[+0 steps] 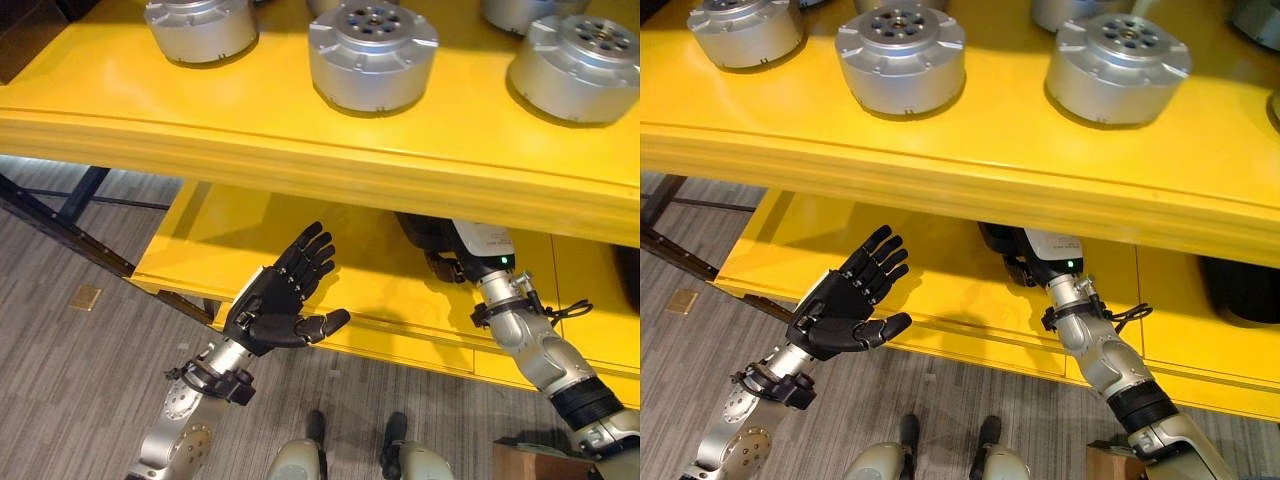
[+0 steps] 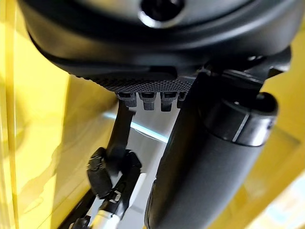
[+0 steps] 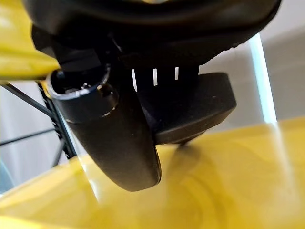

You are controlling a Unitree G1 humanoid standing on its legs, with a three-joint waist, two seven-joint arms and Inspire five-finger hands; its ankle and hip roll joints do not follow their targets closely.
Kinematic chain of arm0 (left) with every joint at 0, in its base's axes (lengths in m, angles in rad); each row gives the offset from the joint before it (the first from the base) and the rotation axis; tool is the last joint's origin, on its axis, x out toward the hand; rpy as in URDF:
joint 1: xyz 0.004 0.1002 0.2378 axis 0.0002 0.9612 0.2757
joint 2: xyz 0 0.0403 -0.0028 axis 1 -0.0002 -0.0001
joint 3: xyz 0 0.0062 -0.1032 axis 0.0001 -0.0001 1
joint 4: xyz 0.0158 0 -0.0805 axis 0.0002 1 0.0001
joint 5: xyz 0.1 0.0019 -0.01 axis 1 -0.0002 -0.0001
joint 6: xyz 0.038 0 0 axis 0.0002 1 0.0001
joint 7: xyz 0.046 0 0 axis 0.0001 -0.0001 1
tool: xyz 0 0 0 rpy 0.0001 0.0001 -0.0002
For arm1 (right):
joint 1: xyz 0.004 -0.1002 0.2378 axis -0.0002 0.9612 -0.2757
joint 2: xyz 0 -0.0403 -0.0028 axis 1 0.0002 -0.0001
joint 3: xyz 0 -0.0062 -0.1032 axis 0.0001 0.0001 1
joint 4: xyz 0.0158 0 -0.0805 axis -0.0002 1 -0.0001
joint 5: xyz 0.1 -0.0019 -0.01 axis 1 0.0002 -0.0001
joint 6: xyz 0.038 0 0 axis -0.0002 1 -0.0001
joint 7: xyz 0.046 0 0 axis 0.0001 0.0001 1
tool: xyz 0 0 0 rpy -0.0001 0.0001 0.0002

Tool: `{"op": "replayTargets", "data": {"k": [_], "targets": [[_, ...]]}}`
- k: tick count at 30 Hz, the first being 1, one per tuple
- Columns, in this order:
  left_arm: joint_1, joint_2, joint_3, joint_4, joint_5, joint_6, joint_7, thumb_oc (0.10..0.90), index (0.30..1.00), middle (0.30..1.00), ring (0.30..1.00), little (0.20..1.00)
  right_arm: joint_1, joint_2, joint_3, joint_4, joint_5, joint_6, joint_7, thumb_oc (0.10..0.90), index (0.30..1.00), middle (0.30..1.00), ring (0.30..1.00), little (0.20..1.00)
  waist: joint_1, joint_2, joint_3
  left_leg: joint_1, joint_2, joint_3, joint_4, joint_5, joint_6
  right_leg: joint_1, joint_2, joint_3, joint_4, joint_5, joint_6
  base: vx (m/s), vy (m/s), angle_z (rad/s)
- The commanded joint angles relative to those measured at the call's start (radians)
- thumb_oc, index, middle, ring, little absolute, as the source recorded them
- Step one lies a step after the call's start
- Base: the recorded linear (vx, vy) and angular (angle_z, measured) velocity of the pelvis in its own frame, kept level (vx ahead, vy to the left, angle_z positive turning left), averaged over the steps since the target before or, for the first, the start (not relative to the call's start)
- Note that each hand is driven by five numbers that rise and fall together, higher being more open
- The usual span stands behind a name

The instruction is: Move parts from the plastic box to the shelf.

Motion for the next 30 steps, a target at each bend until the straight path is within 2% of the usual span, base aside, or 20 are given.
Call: {"op": "replayTargets", "data": {"k": [1, 3, 7, 13, 17, 20, 23, 30], "targets": [[0.002, -0.031, 0.076, -0.139, -0.061, -0.066, -0.083, 0.900, 1.000, 1.000, 1.000, 1.000, -0.153, -0.042, -0.047, -0.075, 0.000, -0.013, -0.104, 0.400, 0.300, 0.300, 0.300, 0.300, 0.016, 0.024, -0.059, -0.049, 0.129, -0.047, -0.032, 0.085, -0.079, 0.107, 0.025, -0.023, -0.033, -0.071, 0.014, -0.03, 0.142, -0.28], [-0.024, -0.020, 0.070, -0.135, -0.074, -0.055, -0.096, 0.900, 1.000, 1.000, 1.000, 1.000, -0.157, -0.048, -0.063, -0.072, -0.001, 0.024, -0.099, 0.400, 0.300, 0.300, 0.300, 0.300, 0.005, 0.038, -0.043, -0.034, 0.138, -0.028, -0.061, 0.078, -0.082, 0.075, 0.007, -0.042, 0.011, -0.079, 0.021, -0.05, 0.157, -0.04], [-0.078, -0.014, 0.048, -0.119, -0.083, -0.089, -0.068, 0.900, 1.000, 1.000, 1.000, 1.000, -0.170, -0.060, -0.083, -0.066, -0.014, 0.029, -0.104, 0.400, 0.300, 0.300, 0.300, 0.300, -0.023, 0.051, 0.006, -0.033, 0.118, -0.013, -0.072, 0.055, -0.068, 0.018, -0.006, -0.023, 0.040, -0.064, 0.041, -0.12, 0.117, -0.01], [-0.114, -0.004, 0.048, -0.123, -0.075, -0.116, -0.011, 0.900, 1.000, 1.000, 1.000, 1.000, -0.151, -0.083, -0.106, -0.113, -0.024, 0.030, -0.090, 0.400, 0.300, 0.300, 0.300, 0.300, -0.050, 0.051, 0.065, -0.058, 0.089, -0.004, -0.036, 0.020, -0.042, -0.045, -0.014, 0.016, 0.081, -0.055, 0.057, -0.09, 0.069, -0.11], [-0.155, -0.016, 0.033, -0.129, -0.084, -0.121, 0.026, 0.900, 1.000, 1.000, 1.000, 1.000, -0.168, -0.085, -0.104, -0.143, -0.029, 0.061, -0.092, 0.400, 0.300, 0.300, 0.300, 0.300, -0.055, 0.041, 0.117, -0.116, 0.070, 0.032, 0.075, -0.034, -0.017, -0.099, -0.027, 0.002, 0.149, -0.066, 0.054, -0.12, 0.029, -0.10], [-0.170, -0.026, 0.018, -0.128, -0.087, -0.127, 0.040, 0.900, 1.000, 1.000, 1.000, 1.000, -0.191, -0.087, -0.096, -0.151, -0.027, 0.073, -0.083, 0.400, 0.300, 0.300, 0.300, 0.300, -0.051, 0.035, 0.139, -0.147, 0.070, 0.046, 0.135, -0.057, -0.012, -0.125, -0.035, -0.010, 0.193, -0.075, 0.052, -0.11, -0.002, -0.22], [-0.223, -0.050, -0.026, -0.126, -0.065, -0.128, 0.036, 0.900, 1.000, 1.000, 1.000, 1.000, -0.231, -0.087, -0.077, -0.170, -0.014, 0.115, -0.067, 0.400, 0.300, 0.300, 0.300, 0.300, -0.051, 0.024, 0.178, -0.216, 0.072, 0.052, 0.235, -0.091, -0.003, -0.181, -0.042, -0.003, 0.280, -0.103, 0.041, -0.13, -0.037, -0.18], [-0.324, -0.088, -0.128, -0.112, -0.034, -0.129, 0.050, 0.900, 1.000, 1.000, 1.000, 1.000, -0.301, -0.103, -0.060, -0.184, -0.001, 0.153, -0.054, 0.400, 0.300, 0.300, 0.300, 0.300, -0.066, 0.006, 0.232, -0.319, 0.086, 0.059, 0.391, -0.153, 0.013, -0.272, -0.043, 0.014, 0.429, -0.159, 0.025, -0.10, -0.033, -0.09]]}}
